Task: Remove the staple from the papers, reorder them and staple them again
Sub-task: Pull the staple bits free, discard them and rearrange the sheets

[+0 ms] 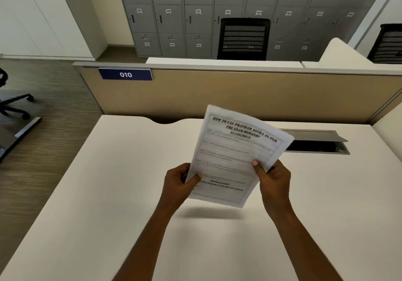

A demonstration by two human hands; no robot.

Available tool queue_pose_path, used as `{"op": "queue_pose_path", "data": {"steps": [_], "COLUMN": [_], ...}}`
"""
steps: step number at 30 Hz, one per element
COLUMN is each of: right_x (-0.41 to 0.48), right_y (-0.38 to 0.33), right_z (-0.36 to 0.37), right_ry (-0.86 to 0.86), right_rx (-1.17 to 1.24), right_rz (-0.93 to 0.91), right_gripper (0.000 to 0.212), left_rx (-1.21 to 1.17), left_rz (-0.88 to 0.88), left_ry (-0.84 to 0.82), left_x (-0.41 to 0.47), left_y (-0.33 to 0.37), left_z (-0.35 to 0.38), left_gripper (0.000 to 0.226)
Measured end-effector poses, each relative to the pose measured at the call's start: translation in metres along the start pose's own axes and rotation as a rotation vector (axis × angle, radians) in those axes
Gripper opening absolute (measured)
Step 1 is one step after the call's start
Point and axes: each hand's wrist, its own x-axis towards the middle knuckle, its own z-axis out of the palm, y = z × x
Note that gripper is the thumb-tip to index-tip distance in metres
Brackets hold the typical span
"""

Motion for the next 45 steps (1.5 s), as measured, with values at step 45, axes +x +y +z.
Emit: {"op": "queue_pose_path", "data": {"steps": [45], "right_x": [-0.003], "right_y": [0.049], "right_z": [-0.026], "right_ry": [-0.120], "right_rx": [-0.135], "right_rz": [0.184], "right_gripper": [0.032], "left_rx": [-0.064], "left_rz": [-0.083], "left_ry": [0.175], "left_x": [-0.005], "left_y": [-0.025], "left_z": [-0.029], "left_gripper": [0.016]}}
